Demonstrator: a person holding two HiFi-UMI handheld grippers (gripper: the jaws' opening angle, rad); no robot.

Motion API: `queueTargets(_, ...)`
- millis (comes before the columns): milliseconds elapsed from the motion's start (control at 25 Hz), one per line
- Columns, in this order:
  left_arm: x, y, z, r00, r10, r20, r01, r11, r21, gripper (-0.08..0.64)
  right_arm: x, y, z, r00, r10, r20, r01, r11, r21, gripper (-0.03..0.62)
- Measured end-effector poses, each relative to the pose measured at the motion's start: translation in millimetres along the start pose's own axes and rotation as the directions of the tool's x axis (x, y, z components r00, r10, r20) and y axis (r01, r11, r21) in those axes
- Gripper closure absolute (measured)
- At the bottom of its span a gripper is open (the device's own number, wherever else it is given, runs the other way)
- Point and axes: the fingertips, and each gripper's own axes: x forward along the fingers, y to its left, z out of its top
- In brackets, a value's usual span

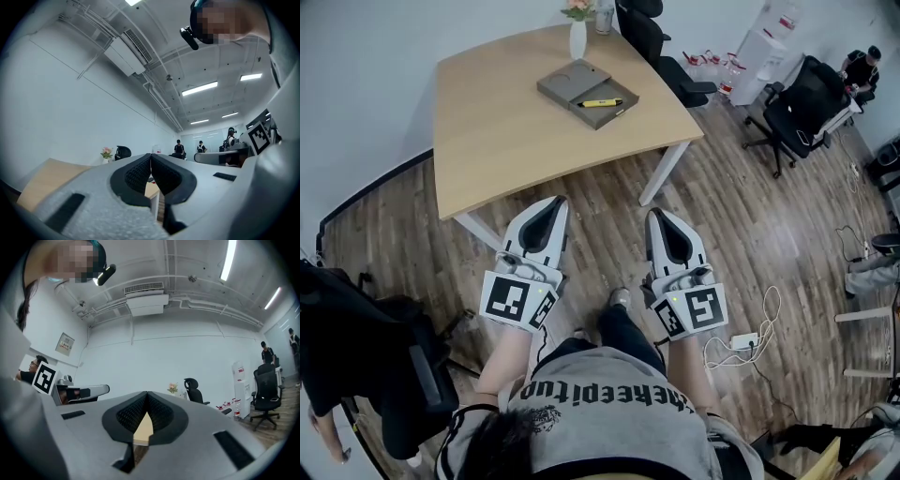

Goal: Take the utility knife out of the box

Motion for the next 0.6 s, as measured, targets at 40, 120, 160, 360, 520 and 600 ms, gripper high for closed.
queueTargets(40,5.3,1.8,-0.6,1.000,0.006,0.001,-0.006,1.000,0.003,0.541,4.6,-4.4,-0.4,1.000,0.007,0.002,-0.007,1.000,0.002,0.586)
queueTargets(120,16.7,4.4,-2.2,1.000,0.018,0.003,-0.018,1.000,0.006,0.541,13.4,-14.0,-1.2,1.000,0.020,0.004,-0.020,1.000,0.006,0.586)
queueTargets(160,23.1,4.9,-3.0,1.000,0.021,0.003,-0.021,1.000,0.007,0.541,17.9,-19.6,-1.5,1.000,0.026,0.004,-0.026,1.000,0.008,0.586)
queueTargets(360,57.3,4.1,-3.6,0.999,0.041,0.013,-0.041,0.999,0.018,0.541,40.9,-49.3,2.1,0.998,0.066,0.014,-0.066,0.998,0.014,0.586)
queueTargets(520,81.4,3.0,-5.9,0.998,0.067,0.020,-0.068,0.997,0.022,0.541,55.0,-71.9,3.6,0.995,0.099,0.020,-0.099,0.995,0.018,0.586)
queueTargets(600,93.1,0.9,-5.8,0.997,0.079,0.024,-0.079,0.997,0.023,0.541,60.0,-83.4,5.4,0.993,0.113,0.022,-0.113,0.993,0.022,0.586)
